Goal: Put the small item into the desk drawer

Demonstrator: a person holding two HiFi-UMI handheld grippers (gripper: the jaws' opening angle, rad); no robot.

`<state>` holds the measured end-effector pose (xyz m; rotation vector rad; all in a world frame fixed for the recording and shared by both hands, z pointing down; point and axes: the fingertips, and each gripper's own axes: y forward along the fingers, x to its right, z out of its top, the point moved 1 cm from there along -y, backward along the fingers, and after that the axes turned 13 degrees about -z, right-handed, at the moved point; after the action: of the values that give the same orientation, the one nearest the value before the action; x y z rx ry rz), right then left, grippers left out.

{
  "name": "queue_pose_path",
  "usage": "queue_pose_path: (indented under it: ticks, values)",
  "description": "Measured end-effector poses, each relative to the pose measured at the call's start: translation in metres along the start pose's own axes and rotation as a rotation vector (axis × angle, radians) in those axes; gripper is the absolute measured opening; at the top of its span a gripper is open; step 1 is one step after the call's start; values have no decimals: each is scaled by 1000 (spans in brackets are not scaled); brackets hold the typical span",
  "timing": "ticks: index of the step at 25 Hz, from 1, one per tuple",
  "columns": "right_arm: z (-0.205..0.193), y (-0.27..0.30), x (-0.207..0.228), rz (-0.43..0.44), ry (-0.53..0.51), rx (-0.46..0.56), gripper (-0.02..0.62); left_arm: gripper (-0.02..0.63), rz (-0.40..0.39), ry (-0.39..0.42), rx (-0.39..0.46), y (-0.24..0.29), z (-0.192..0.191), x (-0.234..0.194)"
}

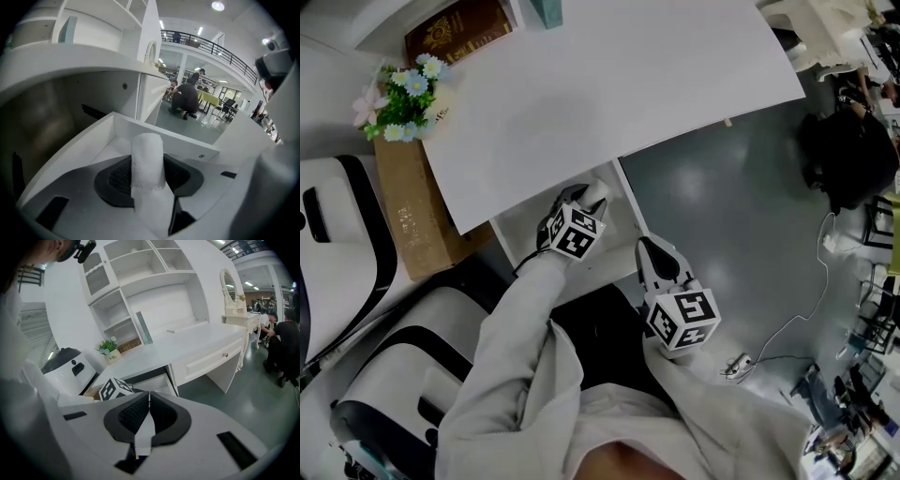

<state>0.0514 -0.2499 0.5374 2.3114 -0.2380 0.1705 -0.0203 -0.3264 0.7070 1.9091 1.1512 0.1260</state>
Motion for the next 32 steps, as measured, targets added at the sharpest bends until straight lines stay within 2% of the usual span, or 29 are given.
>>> queue_pose_path:
  ticks: [5,13,19,28,32]
  values:
    - [-1,8,-1,6,11,-7,34,190,-3,39,-44,22,-4,-9]
    - [-2,9,4,-5,5,-18,34,190,-28,18,-84,48,-8,-31]
    - [-8,11,6,-4,14,-40,34,192,-23,50,-122,61,-18,-30]
    - [-12,11,7,1,5,-49,34,192,4,59,-131,65,-17,-32]
    - [-13,7,7,6,-3,-47,34,195,2,38,-125,65,-17,-31]
